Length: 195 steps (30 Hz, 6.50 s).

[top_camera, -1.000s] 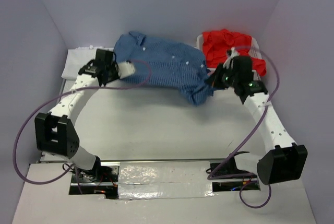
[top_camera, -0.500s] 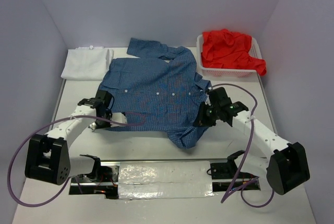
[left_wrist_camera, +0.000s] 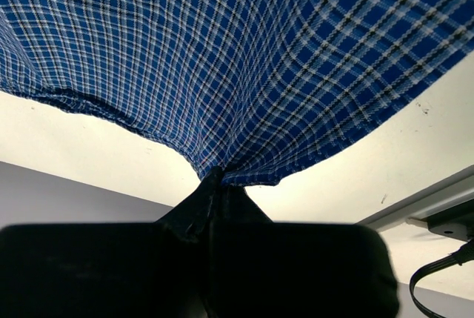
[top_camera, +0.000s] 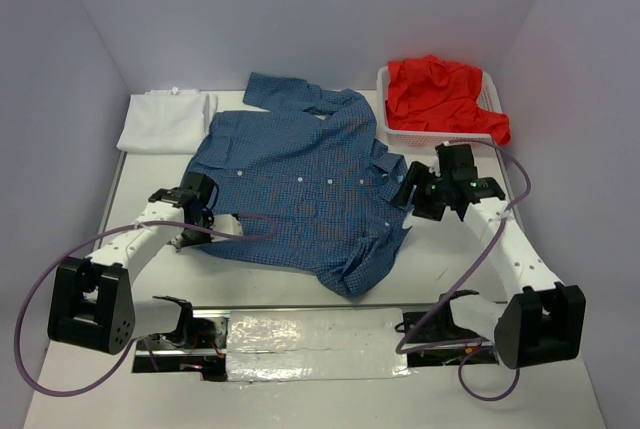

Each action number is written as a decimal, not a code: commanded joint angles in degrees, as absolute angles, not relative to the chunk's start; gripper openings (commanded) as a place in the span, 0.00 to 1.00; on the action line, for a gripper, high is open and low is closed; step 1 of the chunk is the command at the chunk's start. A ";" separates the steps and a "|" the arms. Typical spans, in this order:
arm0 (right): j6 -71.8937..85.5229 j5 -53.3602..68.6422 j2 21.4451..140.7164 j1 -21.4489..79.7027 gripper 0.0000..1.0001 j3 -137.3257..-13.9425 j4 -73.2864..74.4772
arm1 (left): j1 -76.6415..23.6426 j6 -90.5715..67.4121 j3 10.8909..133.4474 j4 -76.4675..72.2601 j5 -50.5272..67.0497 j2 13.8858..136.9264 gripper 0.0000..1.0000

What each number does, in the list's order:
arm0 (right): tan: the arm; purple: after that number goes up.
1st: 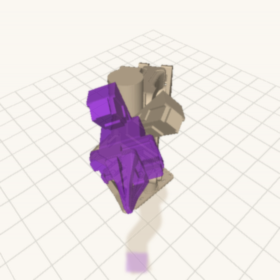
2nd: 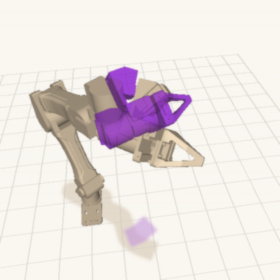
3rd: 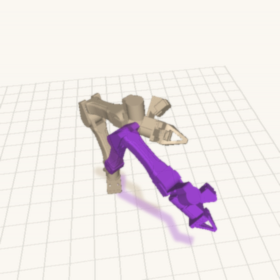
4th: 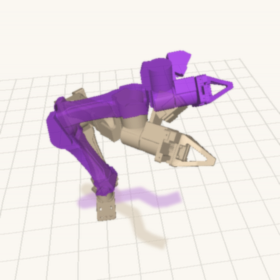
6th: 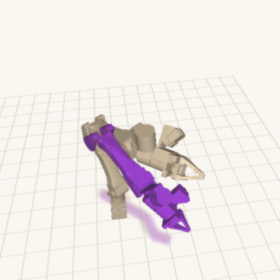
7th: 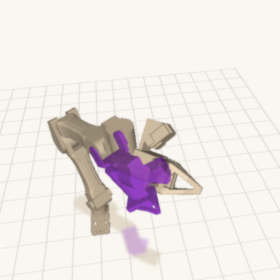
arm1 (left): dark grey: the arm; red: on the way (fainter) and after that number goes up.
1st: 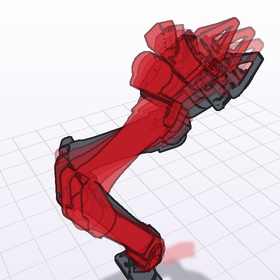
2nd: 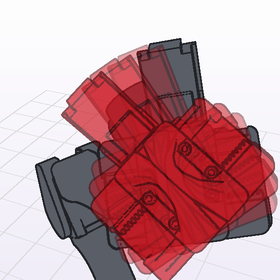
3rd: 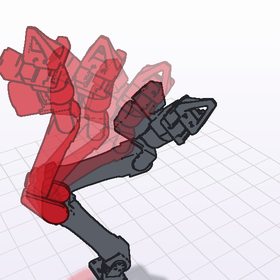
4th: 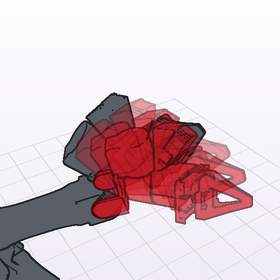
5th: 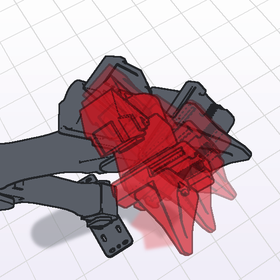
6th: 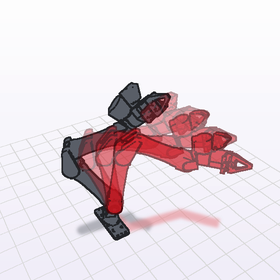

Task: Fold and stack the long sleeve shirts
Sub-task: Flatten the shirt out, then fold the shirt

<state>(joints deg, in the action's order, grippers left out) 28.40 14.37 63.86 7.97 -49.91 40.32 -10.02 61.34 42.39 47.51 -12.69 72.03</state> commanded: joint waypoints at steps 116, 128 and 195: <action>27.68 -13.09 72.50 16.79 0.00 -91.84 41.93 | -9.23 40.70 65.31 55.47 -11.25 84.19 0.00; 27.95 -16.34 84.72 19.33 0.00 -101.07 40.26 | -6.33 34.02 68.81 49.93 -8.97 95.96 0.00; 47.28 8.26 68.55 15.91 0.42 -29.62 17.33 | 9.14 23.83 70.32 53.44 6.85 107.05 0.55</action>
<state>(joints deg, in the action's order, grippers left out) 45.19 7.64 67.37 16.23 -30.98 24.12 9.19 24.97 68.88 52.66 3.60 106.13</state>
